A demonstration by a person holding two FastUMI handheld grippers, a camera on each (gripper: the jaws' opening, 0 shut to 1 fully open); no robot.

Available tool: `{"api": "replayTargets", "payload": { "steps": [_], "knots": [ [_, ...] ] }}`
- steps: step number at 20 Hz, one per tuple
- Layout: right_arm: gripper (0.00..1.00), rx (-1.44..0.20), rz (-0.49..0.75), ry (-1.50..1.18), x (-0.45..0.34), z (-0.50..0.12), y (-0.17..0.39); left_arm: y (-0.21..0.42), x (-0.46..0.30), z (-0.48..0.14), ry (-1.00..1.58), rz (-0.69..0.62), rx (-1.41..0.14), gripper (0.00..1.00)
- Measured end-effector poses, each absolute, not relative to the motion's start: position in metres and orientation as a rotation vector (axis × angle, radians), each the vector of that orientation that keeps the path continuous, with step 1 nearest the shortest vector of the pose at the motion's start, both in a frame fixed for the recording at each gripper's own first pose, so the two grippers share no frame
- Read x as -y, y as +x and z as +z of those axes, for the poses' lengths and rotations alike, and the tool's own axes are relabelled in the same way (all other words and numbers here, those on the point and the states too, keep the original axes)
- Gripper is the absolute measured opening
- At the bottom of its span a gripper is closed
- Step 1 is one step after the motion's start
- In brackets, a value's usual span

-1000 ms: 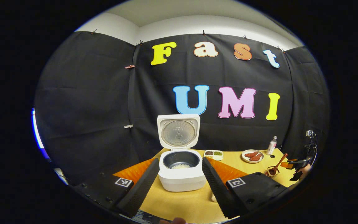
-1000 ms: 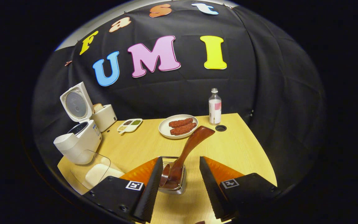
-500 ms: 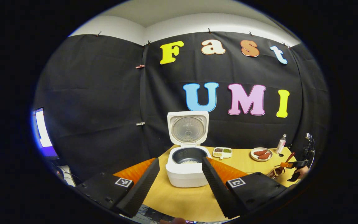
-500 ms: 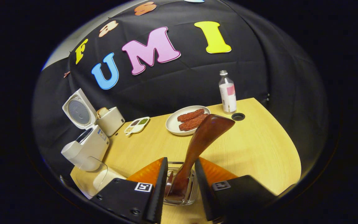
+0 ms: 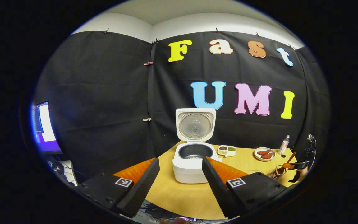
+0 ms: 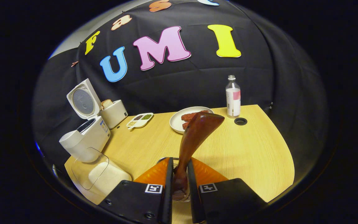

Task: Close the left gripper, press the button to open the rice cooker; take a wooden spoon from the chopstick holder with the right hand, scoop a spoonful of rice and pour it into the rice cooker, then put the wooden spoon back into the chopstick holder.

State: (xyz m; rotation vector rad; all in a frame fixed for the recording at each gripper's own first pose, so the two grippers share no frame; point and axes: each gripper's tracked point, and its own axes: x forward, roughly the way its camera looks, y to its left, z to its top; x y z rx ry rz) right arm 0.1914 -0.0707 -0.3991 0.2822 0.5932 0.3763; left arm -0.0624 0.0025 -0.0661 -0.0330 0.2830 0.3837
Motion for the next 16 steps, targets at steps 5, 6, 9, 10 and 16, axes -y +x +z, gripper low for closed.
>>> {"api": "replayTargets", "payload": {
  "steps": [5, 6, 9, 10, 16],
  "knots": [
    [0.29, -0.59, 0.392, 0.219, 0.058, -0.4, 0.179, -0.068, -0.009, -0.064, -0.018, 0.368, -0.284, 0.95],
    [0.24, -0.589, 0.387, 0.218, 0.057, -0.401, 0.178, -0.069, -0.011, -0.063, -0.017, 0.368, -0.282, 0.95],
    [0.24, -0.591, 0.351, 0.233, 0.055, -0.4, 0.181, -0.071, -0.013, -0.062, -0.022, 0.36, -0.28, 0.95],
    [0.21, -0.599, 0.338, 0.246, 0.056, -0.401, 0.182, -0.072, -0.014, -0.061, -0.019, 0.356, -0.279, 0.95],
    [0.17, -0.525, 0.245, 0.342, 0.076, -0.362, 0.195, -0.073, -0.026, -0.057, -0.005, 0.335, -0.27, 0.95]
  ]
}}
